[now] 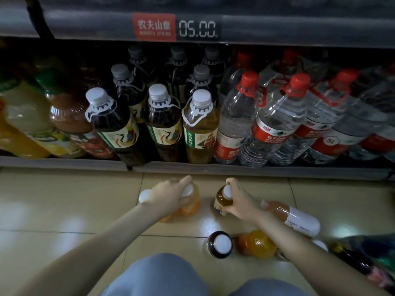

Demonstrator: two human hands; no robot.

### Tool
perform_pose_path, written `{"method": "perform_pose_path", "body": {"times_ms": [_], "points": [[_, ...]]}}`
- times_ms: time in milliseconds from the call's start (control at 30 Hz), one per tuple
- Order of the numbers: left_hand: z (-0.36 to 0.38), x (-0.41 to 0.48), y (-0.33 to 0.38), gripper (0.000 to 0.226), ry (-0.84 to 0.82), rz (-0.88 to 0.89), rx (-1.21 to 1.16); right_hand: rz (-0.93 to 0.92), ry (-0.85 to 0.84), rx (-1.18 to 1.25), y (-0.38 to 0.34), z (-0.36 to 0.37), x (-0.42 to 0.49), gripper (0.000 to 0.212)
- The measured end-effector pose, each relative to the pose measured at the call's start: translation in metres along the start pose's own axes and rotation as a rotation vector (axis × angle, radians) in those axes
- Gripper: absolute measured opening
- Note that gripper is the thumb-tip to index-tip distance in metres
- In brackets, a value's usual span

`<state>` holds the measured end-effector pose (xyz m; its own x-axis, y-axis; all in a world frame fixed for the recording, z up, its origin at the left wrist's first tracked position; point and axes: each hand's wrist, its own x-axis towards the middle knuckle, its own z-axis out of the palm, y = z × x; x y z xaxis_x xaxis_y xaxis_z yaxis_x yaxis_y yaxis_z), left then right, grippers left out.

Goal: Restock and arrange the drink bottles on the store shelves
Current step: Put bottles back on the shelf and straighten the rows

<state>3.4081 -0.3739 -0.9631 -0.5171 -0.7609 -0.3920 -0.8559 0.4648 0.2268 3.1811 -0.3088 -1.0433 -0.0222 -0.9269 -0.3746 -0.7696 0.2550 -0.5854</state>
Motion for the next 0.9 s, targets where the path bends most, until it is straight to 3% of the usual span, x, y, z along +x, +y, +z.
{"method": "perform_pose_path", "body": {"times_ms": [200,333,567,633,767,900], "points": [[-0.049,-0.012,0.017,0.036,0.291,0.198,-0.066,-0.169,-0.039,0.095,-0.049,-0.039,-0.011,0.108],[-0.096,-0.023,0.033,0.032,0.433,0.300,-0.160,-0.342,-0.041,0.201,-0.105,-0.072,-0.024,0.092],[-0.201,-0.058,0.067,0.040,0.581,0.486,-0.345,-0.433,0.355,0.326,-0.164,-0.153,-0.058,0.069],[-0.237,-0.066,0.073,0.041,0.710,0.576,-0.476,-0.462,0.497,0.389,-0.180,-0.184,-0.070,0.062],[-0.290,-0.064,0.078,0.022,1.119,0.671,-0.583,-0.590,0.768,0.519,-0.210,-0.247,-0.094,0.052],[-0.311,-0.049,0.088,0.040,1.282,0.671,-0.454,-0.681,1.026,0.499,-0.241,-0.297,-0.110,0.049]]}}
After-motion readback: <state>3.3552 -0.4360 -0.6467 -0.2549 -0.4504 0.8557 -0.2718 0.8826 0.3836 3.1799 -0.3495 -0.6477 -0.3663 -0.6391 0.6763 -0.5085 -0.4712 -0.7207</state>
